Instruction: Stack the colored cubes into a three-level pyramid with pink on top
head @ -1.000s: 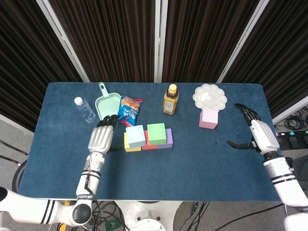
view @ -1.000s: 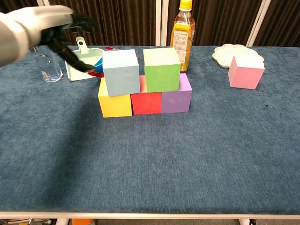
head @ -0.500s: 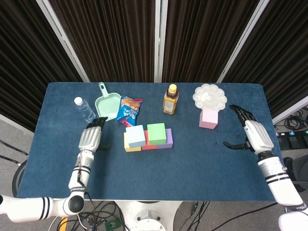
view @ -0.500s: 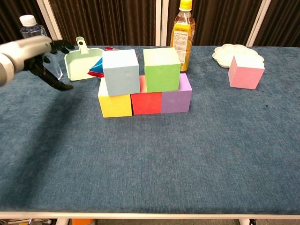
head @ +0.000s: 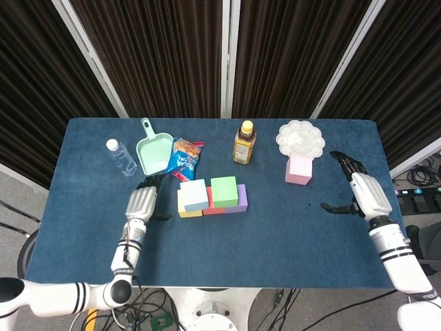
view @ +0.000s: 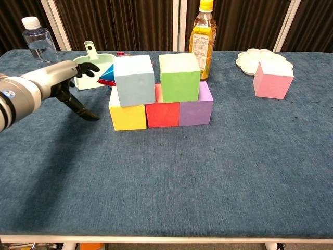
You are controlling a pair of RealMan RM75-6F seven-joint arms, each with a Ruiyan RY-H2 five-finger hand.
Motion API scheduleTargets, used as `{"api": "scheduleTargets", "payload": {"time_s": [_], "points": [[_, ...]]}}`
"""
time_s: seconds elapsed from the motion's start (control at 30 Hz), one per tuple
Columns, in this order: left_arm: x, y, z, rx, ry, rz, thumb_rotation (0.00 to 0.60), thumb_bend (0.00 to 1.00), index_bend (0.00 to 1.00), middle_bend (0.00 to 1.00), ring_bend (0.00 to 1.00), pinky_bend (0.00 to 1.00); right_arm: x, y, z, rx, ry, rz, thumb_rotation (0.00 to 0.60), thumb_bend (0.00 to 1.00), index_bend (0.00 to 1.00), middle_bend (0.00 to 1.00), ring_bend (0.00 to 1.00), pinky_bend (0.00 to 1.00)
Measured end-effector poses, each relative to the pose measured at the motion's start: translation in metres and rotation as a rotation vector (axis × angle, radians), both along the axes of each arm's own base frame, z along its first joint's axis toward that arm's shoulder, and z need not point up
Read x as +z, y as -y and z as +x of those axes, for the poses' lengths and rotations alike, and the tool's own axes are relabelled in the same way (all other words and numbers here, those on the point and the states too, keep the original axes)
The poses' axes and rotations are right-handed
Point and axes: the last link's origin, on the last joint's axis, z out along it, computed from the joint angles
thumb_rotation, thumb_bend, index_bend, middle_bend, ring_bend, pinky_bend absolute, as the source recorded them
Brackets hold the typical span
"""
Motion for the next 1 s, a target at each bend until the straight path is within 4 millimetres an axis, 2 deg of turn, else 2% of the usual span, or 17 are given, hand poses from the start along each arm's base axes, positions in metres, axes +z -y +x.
{"api": "scheduleTargets", "payload": {"time_s": [0.37,0.7,1.0], "points": [[-0.006,0.001,0.007,-0.006,0.018,-0.008,0.6,0.07,0.06,0.05,0.01,0.13,-0.001,0.0,-0.005,-0.007,0.005,0.004,0.6,0.08,0.0,0.03,0.0,0.0],[-0.021,-0.004,0.01,0.003,0.026,-0.016,0.6,0.07,0.06,0.05,0.01,0.13,0.002,0.0,-0.009,-0.014,0.007,0.001,0.6,0.08,0.0,0.03,0.0,0.0],[-0.023,-0.002,0.02,-0.022,0.048,-0.016,0.6,0.07,0.06,0.05,0.01,0.13,-0.001,0.001,-0.012,-0.023,0.008,0.013,0.6,0.08,0.0,0.03,0.0,0.0]]}}
